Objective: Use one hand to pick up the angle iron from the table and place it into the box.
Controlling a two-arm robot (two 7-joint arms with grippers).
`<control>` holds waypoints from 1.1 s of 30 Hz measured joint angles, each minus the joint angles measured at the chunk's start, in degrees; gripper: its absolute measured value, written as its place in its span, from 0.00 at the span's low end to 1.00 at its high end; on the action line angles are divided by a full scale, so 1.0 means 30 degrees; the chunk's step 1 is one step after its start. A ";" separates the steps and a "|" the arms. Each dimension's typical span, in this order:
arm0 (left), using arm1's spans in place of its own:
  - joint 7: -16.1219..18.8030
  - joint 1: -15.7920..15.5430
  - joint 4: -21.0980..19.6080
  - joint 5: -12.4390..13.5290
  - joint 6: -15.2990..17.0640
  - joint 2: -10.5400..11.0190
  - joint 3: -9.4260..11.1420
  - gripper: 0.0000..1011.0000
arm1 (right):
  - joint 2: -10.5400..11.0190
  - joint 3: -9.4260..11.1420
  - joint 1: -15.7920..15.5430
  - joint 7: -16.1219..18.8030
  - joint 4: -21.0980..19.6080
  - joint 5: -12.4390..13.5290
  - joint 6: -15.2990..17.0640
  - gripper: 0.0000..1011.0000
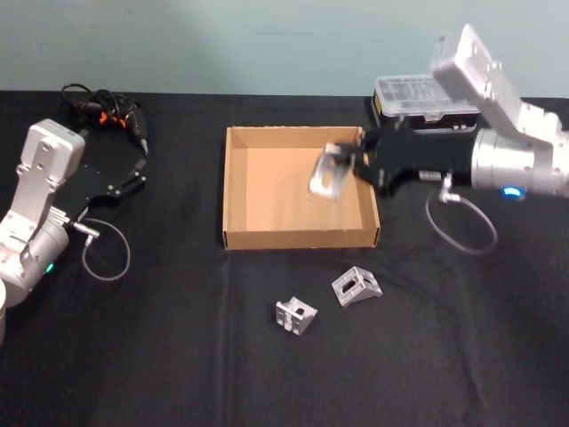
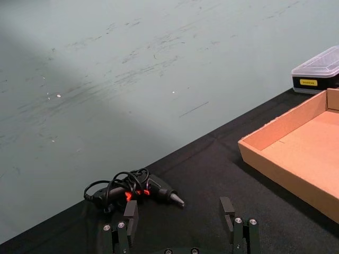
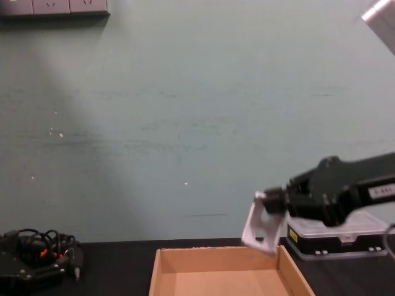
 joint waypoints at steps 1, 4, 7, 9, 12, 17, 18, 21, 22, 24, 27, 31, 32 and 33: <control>-0.0001 0.0000 0.0001 0.0001 0.0000 0.0000 0.0000 0.99 | -0.0380 0.0197 0.0050 -0.0606 0.0364 -0.0204 -0.0195 0.07; 0.0000 0.0000 0.0001 0.0000 -0.0001 0.0000 0.0000 0.99 | -0.1106 0.0415 0.0208 -0.1456 0.1148 -0.0620 -0.0552 0.07; 0.0000 0.0001 0.0001 0.0001 0.0000 0.0000 0.0001 0.99 | -0.1643 0.0460 0.0397 -0.1829 0.1793 -0.0931 -0.0816 0.07; -0.0001 -0.0001 0.0001 0.0001 -0.0001 0.0000 0.0000 0.99 | -0.2397 0.0364 0.0727 -0.1974 0.2693 -0.1298 -0.1138 0.07; 0.0000 -0.0001 0.0000 0.0001 -0.0001 0.0000 0.0001 0.99 | -0.2986 0.0179 0.1047 -0.2026 0.3570 -0.1704 -0.1400 0.07; 0.0000 0.0000 0.0000 0.0001 -0.0001 0.0000 0.0000 0.99 | -0.4485 -0.0380 0.1754 -0.2294 0.5968 -0.2724 -0.1968 0.07; 0.0000 0.0000 0.0001 0.0001 0.0000 0.0000 -0.0001 0.99 | -0.4693 -0.0440 0.1849 -0.2306 0.6320 -0.2838 -0.2039 0.07; 0.0000 -0.0001 0.0000 0.0000 -0.0001 0.0000 -0.0001 0.99 | -0.5523 -0.0654 0.2232 -0.2332 0.7740 -0.3204 -0.2358 0.07; 0.0000 0.0000 0.0001 0.0001 0.0000 0.0000 -0.0001 0.99 | -0.5723 -0.0714 0.2341 -0.2327 0.8101 -0.3306 -0.2445 0.07; 0.0000 0.0000 0.0001 0.0001 -0.0001 0.0000 -0.0001 0.99 | -0.6097 -0.0818 0.2550 -0.2313 0.8776 -0.3509 -0.2598 0.07; 0.0000 0.0000 0.0001 0.0001 0.0000 0.0000 0.0000 0.99 | -0.7000 -0.1021 0.3065 -0.2300 1.0472 -0.3925 -0.2947 0.07; 0.0000 0.0000 0.0001 0.0001 -0.0001 0.0000 0.0000 0.99 | -0.7648 -0.1103 0.3477 -0.2301 1.1750 -0.4214 -0.3275 0.07; 0.0000 0.0001 0.0001 0.0001 0.0000 0.0000 0.0000 0.99 | -0.7931 -0.1130 0.3659 -0.2301 1.2321 -0.4345 -0.3411 0.07; 0.0000 0.0001 0.0000 0.0001 0.0001 0.0000 -0.0001 0.99 | -0.8195 -0.1159 0.3851 -0.2293 1.2886 -0.4476 -0.3546 0.07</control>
